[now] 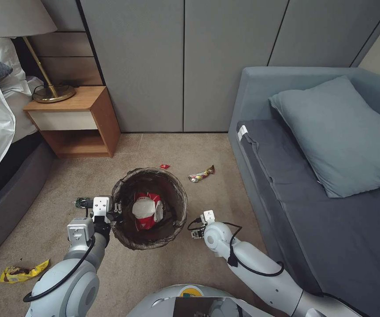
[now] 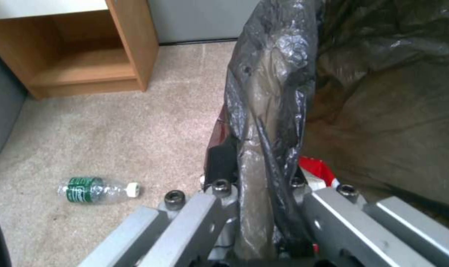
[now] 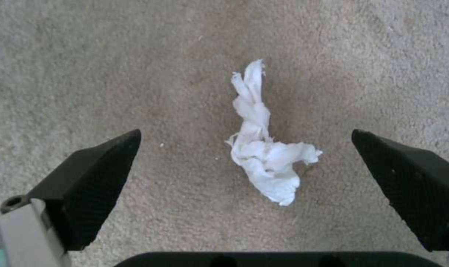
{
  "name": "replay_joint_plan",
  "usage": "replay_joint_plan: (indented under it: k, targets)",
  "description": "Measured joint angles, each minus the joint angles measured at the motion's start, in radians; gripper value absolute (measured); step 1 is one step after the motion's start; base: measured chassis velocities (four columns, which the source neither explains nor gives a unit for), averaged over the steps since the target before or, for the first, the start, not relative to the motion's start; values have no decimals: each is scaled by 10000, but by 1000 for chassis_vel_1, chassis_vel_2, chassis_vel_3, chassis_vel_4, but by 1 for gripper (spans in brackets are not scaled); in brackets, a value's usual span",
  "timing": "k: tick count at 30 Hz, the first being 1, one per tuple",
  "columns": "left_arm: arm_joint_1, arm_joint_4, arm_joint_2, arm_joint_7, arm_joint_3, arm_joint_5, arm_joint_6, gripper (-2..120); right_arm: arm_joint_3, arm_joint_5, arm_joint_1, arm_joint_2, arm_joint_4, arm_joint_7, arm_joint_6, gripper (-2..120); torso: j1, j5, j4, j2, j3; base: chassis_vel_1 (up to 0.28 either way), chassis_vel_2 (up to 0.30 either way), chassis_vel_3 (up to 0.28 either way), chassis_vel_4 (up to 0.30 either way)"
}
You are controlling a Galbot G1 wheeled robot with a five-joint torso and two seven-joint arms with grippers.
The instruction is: Pick up the trash bin, then pick up the garbage from the floor and place it into the trash bin.
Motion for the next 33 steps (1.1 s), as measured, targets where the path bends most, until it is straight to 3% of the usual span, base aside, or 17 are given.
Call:
replay_joint_plan:
  k: [33]
  targets:
    - [-148, 0, 128, 137, -17, -4, -99, 3, 39, -191, 190, 495, -851, -43, 0, 100, -1, 0, 0, 0, 0, 0, 0, 0, 0]
